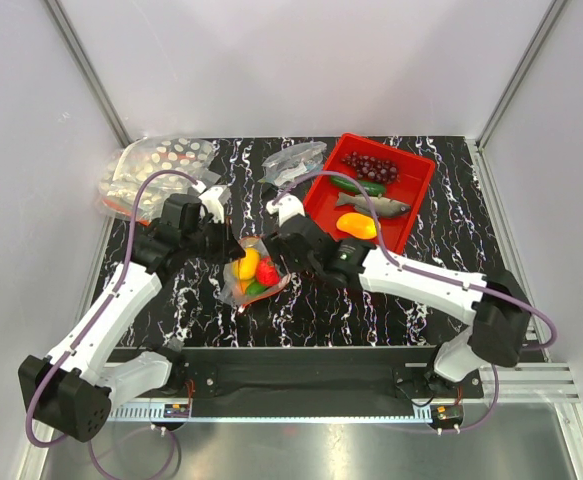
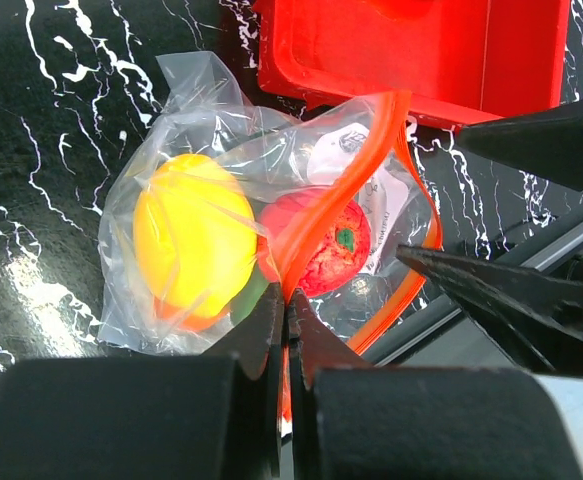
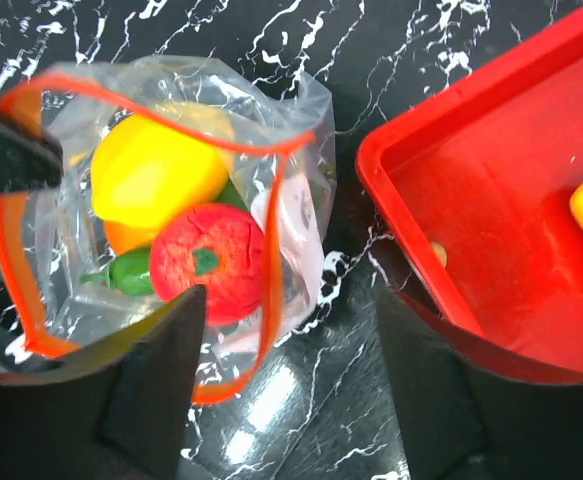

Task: Place the food in the zip-top bag and seal the zipper
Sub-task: Zip the zipper food storage bag at the center of the board.

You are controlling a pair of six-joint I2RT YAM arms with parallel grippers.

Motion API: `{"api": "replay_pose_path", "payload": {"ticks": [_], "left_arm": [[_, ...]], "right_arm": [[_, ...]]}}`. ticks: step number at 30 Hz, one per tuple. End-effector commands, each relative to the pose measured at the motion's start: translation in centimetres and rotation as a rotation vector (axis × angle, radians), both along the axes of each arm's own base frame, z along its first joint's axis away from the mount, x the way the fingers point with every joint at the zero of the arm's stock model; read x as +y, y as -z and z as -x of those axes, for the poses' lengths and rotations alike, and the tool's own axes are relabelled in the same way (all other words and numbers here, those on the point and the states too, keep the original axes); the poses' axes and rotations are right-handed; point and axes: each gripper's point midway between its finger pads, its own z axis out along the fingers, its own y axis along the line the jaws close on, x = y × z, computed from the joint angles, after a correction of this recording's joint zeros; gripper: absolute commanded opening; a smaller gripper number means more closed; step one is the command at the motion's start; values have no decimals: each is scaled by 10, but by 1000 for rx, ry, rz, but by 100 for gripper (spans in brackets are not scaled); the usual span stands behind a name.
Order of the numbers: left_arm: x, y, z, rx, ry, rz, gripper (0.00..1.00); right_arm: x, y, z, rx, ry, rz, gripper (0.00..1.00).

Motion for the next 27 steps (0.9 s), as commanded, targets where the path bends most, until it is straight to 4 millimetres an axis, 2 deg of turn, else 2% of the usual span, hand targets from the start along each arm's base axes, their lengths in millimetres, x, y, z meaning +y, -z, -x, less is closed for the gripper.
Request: {"api": "replay_pose_path", "payload": {"ticks": [1, 3, 8, 10, 13, 15, 16, 17, 18, 19, 20, 21, 22, 25, 27], "left_arm": [[-6, -11, -5, -46, 38, 27, 0], [-6, -12, -4, -52, 49, 26, 0], [-8, -16, -2, -67, 71, 35, 0], [-8, -17, -1, -70, 75, 38, 0], [-9, -18, 2, -65, 78, 50, 0], [-13, -15, 10, -54, 117, 61, 11], [-18, -16, 18, -44, 160, 79, 21], [-21, -12, 26, -25, 188, 67, 40], [-22, -10, 31, -26, 200, 56, 50], [-18, -10, 33, -51, 180, 30, 57], [-22, -5, 42, -48, 197, 20, 71], [-23, -5, 46, -56, 198, 17, 81], [-24, -6, 52, -75, 196, 20, 95], [-24, -4, 63, -97, 186, 37, 99], [-35, -7, 68, -118, 181, 94, 99]], "right_arm": [[13, -9, -14, -35, -28, 56, 70], [20, -11, -18, -45, -45, 71, 65], [33, 4, -33, -44, -62, 91, 42], [31, 5, -42, -56, -33, 110, 30], [26, -8, -49, -77, 17, 114, 1], [22, -21, -53, -107, 55, 96, 0], [12, -29, -58, -127, 113, 94, 0], [7, -31, -62, -123, 145, 97, 0], [3, -39, -66, -120, 177, 82, 0], [-6, -34, -66, -86, 199, 102, 0], [-14, -32, -74, -55, 243, 80, 0], [-18, -31, -76, -36, 254, 72, 0], [-23, -25, -78, 0, 260, 58, 0], [-24, -25, -81, 37, 240, 11, 0], [-28, -25, -87, 55, 240, -10, 0]]}}
